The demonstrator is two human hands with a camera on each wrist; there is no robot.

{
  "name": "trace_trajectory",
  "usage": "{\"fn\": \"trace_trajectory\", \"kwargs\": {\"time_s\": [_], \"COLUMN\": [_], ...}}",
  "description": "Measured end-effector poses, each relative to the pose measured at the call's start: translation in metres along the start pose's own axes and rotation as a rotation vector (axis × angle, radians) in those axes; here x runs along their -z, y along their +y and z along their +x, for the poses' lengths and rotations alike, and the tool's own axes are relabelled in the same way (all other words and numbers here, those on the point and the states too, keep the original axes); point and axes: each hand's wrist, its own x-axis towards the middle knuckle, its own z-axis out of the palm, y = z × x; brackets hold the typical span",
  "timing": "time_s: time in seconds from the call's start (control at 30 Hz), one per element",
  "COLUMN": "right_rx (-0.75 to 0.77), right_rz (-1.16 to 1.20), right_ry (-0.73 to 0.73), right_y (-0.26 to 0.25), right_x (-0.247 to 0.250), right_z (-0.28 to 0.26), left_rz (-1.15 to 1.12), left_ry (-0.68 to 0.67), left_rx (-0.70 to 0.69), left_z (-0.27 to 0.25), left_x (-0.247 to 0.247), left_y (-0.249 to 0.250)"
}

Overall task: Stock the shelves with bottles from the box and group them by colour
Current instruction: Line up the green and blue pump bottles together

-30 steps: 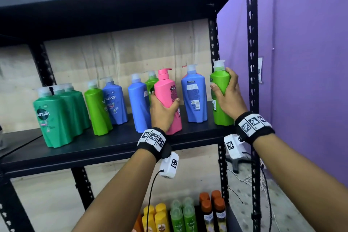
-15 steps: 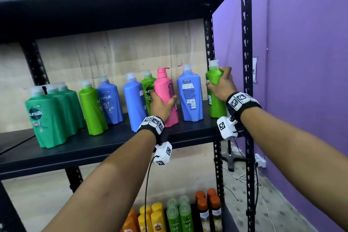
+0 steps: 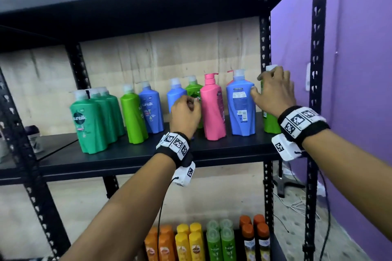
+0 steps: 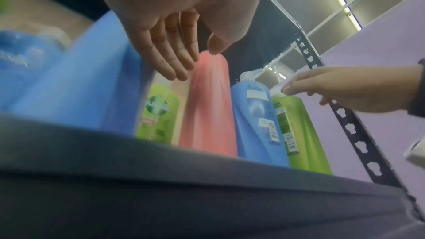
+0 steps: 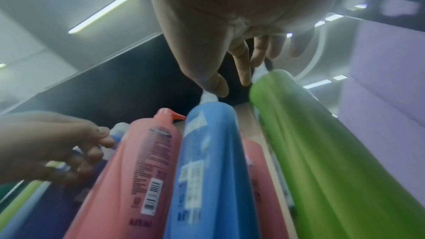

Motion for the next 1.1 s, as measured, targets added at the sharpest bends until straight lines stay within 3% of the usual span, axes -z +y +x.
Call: {"fn": "trace_trajectory", "kwargs": {"time_s": [0.1, 0.17, 0.4, 0.5, 0.83, 1.1], "right_rx": [0.008, -0.027, -0.221, -0.251, -0.148, -0.179], "right_rz": [0.098, 0.18, 0.335, 0.346, 0.301, 0.519], "right_ry": [-0.104, -0.16, -0.373, -0.391, -0.296, -0.126], "right_y": [-0.018, -0.029, -0.042, -0.038, -0.039, -0.033], "right_x": [-0.001, -0.005, -0.027, -0.031, -0.021, -0.033], "right_z": [0.008, 0.013, 0.019, 0.016, 0.001, -0.022], "left_rz": [0.068, 0.16, 0.195, 0.124, 0.084, 0.085], "left_ry": [0.091, 0.106, -0.188, -0.22, -0.175, -0.122], "left_rx": [-0.045, -0.003, 0.172, 0.182, 0.116, 0.201], "left_z": [0.006, 0.011, 0.029, 0.029, 0.021, 0.017], "left_x": [0.018, 0.026, 0.027, 0.024, 0.031, 0.031], "left_y": [-0.006, -0.009, -0.016, -0.02, -0.027, -0.032]}}
